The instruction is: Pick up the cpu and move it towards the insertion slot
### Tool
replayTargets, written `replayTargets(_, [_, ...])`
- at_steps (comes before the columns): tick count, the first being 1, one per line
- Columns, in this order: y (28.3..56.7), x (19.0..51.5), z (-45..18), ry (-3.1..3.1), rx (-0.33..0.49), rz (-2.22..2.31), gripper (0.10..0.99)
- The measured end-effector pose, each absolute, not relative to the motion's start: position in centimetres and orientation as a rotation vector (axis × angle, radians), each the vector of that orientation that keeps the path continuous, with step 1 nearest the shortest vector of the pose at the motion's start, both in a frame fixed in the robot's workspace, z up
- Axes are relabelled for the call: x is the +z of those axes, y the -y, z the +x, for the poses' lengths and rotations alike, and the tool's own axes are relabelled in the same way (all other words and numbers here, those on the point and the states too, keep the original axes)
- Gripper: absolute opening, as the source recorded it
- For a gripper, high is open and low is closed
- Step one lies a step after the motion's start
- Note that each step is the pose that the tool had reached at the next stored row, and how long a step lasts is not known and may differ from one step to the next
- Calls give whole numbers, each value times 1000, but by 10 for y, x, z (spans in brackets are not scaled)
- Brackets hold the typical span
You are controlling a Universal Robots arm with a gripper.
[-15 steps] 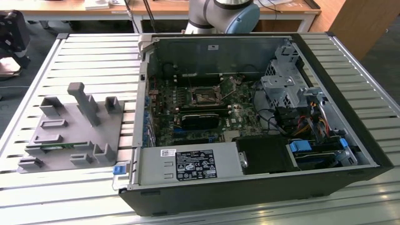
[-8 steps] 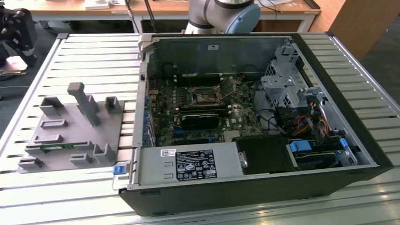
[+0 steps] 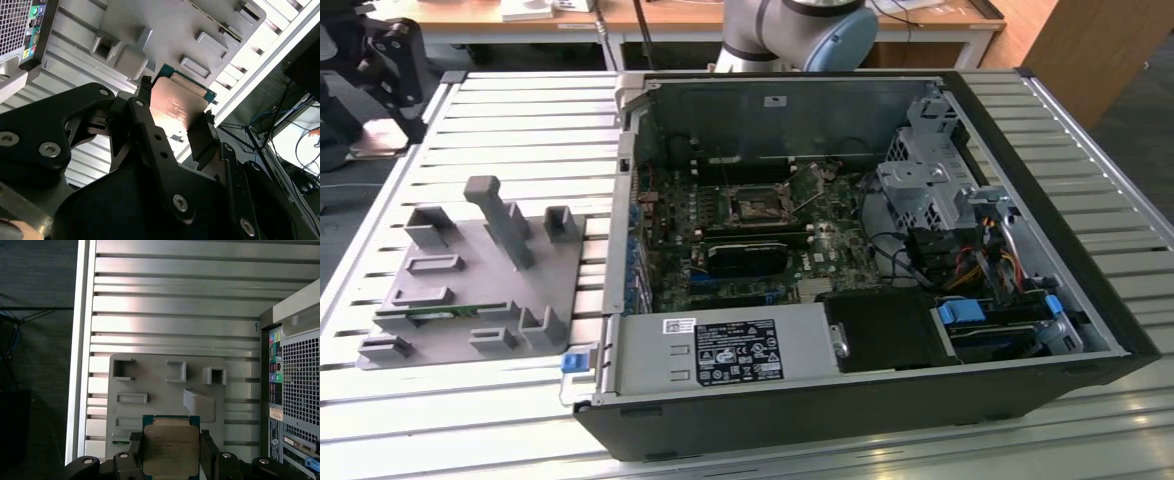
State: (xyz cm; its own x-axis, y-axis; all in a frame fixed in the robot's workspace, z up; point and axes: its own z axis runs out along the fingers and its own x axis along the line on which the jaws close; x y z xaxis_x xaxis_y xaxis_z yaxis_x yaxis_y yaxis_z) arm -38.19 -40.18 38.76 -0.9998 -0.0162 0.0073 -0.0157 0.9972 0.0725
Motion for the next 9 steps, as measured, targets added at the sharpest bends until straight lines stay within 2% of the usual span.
replayTargets(9, [402,388,-367,3131,-114,25,541])
